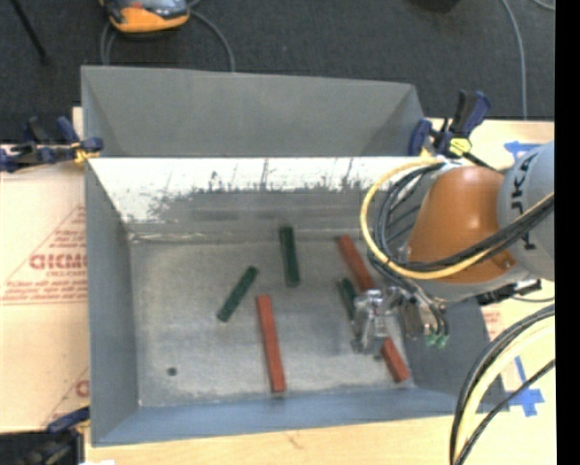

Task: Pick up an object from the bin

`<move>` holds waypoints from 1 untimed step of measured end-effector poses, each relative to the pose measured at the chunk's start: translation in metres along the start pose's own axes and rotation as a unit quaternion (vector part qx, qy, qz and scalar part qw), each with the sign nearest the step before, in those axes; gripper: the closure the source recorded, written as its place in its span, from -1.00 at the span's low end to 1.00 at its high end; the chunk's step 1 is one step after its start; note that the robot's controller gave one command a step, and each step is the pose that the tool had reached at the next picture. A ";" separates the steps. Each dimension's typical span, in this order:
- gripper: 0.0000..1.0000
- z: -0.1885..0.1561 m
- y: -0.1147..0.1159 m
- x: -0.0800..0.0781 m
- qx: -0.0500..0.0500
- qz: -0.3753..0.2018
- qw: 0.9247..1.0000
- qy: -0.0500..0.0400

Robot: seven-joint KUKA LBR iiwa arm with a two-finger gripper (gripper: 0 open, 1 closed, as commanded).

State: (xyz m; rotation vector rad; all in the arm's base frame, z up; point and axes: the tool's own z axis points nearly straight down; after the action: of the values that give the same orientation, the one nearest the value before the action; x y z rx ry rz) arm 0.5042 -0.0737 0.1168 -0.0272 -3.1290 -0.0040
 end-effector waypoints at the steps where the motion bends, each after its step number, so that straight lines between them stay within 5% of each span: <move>1: -1.00 -0.014 -0.003 0.030 0.002 -0.182 0.983 -0.006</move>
Offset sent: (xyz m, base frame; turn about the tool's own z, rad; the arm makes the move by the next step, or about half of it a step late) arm 0.0000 0.0000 0.0000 0.0000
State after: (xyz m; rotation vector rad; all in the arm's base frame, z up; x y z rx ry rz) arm 0.4743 -0.0763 0.1309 0.5447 -3.0938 0.0000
